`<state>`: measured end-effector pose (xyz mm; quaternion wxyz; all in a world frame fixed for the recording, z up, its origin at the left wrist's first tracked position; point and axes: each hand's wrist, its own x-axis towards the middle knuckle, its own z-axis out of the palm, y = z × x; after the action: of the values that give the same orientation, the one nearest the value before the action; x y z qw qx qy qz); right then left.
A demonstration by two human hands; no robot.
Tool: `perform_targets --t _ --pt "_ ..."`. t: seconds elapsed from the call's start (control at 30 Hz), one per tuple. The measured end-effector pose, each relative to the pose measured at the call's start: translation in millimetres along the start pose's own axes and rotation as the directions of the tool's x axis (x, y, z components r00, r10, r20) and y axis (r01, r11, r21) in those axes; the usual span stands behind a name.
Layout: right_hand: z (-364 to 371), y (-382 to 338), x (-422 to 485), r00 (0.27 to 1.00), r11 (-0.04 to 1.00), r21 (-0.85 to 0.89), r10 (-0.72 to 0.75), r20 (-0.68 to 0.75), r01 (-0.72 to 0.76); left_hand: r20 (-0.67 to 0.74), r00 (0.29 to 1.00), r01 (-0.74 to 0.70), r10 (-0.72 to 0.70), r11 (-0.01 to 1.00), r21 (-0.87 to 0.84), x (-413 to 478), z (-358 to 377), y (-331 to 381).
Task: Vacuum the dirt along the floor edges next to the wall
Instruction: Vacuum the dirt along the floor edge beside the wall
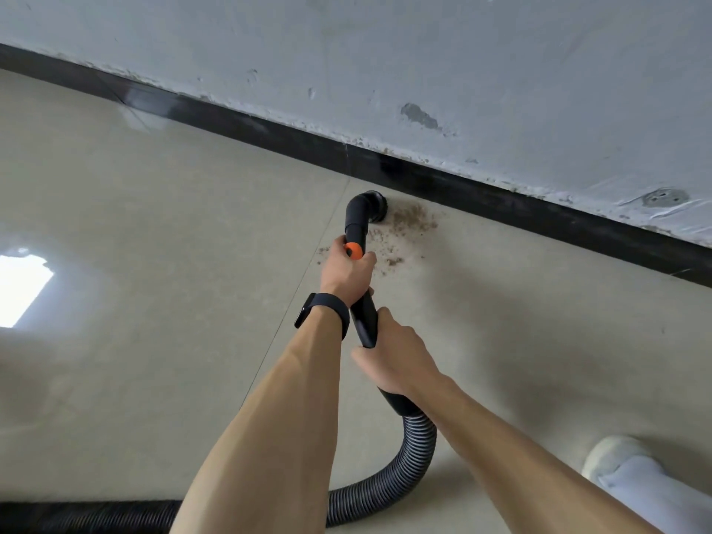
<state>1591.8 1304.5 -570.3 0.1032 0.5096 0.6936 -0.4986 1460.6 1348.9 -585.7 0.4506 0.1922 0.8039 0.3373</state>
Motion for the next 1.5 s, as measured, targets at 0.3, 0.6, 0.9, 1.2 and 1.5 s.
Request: perform_targets --t 0.3,0.6,0.9,1.2,1.5 --pt "-10 8 12 0.999 1.000 0.014 0.021 -0.041 -0.020 0.018 1.000 -0.022 0.022 1.000 -0.002 12 16 9" --pt "-13 12 15 0.997 1.000 0.007 0.030 -0.077 -0.029 0.051 0.998 -0.039 0.038 0.999 0.005 16 24 13" --pt "4 -30 30 0.998 0.993 -0.099 -0.054 0.025 0.056 -0.084 0.996 0.013 -0.022 0.995 -0.102 23 -31 -8" --pt "-12 -72 66 0.997 0.977 -0.201 -0.066 0.052 0.075 -0.214 0.976 -0.004 -0.045 0.975 -0.220 50 -47 6" --pt "13 -43 21 0.997 0.987 -0.147 -0.058 0.051 0.065 -0.009 0.998 0.060 -0.061 0.990 -0.125 9 -54 -18"
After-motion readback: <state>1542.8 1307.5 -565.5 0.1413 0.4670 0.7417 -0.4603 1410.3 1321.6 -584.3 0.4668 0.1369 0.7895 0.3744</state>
